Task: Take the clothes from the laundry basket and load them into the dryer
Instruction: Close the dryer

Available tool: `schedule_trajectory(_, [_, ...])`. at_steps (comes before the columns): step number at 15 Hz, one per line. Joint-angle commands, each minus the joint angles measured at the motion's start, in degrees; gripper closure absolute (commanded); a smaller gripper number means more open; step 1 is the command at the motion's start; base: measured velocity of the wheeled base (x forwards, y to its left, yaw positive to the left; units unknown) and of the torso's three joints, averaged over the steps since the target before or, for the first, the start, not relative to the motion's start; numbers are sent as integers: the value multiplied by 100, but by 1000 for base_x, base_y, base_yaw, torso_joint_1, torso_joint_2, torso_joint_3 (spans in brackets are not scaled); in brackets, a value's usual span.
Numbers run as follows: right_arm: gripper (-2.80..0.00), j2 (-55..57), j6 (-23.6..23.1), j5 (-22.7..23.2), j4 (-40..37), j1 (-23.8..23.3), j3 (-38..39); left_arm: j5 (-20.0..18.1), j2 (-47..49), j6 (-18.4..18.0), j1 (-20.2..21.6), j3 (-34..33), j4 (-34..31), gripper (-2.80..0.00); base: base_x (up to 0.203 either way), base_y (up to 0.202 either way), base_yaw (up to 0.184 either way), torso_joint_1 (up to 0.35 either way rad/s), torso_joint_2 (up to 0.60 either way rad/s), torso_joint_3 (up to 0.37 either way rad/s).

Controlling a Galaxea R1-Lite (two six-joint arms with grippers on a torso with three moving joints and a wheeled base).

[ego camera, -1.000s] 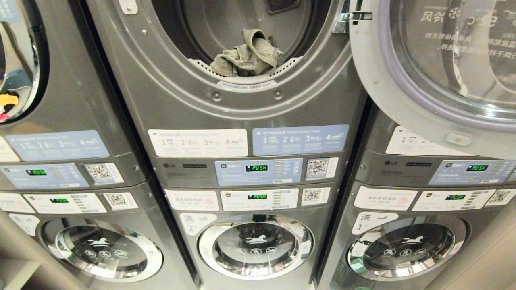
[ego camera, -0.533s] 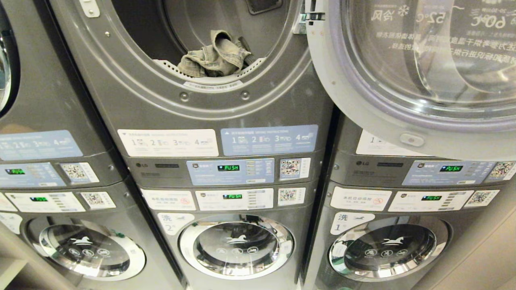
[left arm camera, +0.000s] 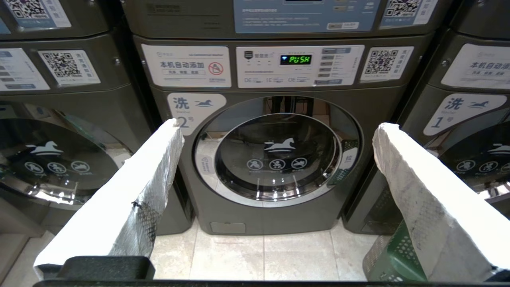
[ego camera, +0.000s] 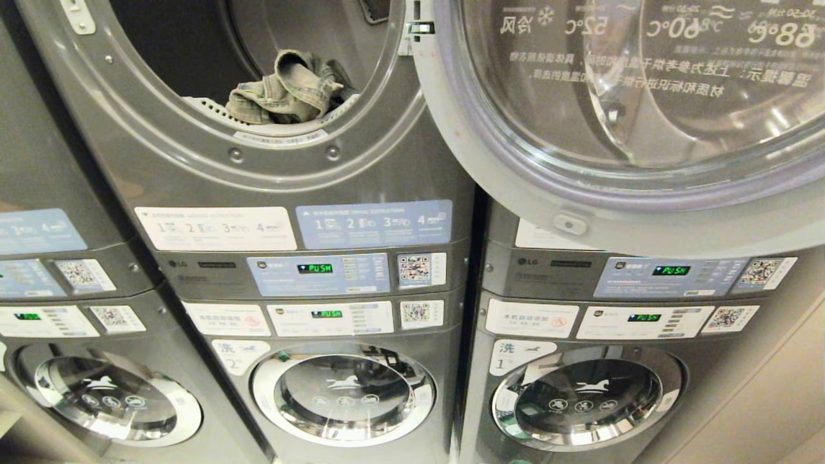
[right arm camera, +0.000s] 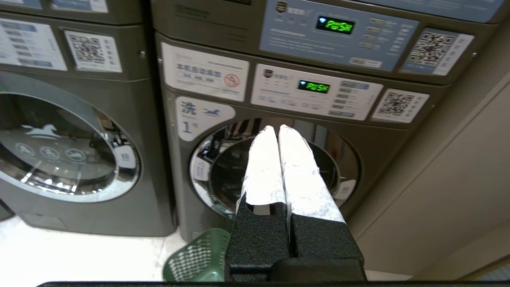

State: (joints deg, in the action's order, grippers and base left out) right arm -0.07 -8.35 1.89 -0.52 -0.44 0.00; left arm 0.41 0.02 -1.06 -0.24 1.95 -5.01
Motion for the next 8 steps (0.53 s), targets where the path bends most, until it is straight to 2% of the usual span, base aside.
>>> schedule_trajectory(1, [0, 7, 0, 4, 0, 0, 0, 3, -2, 8, -2, -2, 0, -280, 0, -191, -1, 2, 2, 6])
schedule_trajectory(4, [0, 7, 18, 4, 0, 0, 0, 3, -2, -26, -2, -2, 0, -280, 0, -158, 2, -1, 0, 1])
schedule_trajectory(8, [0, 7, 9, 13, 0, 0, 0, 3, -10, -4, -2, -2, 0, -280, 0, -12, 0, 1, 2, 0])
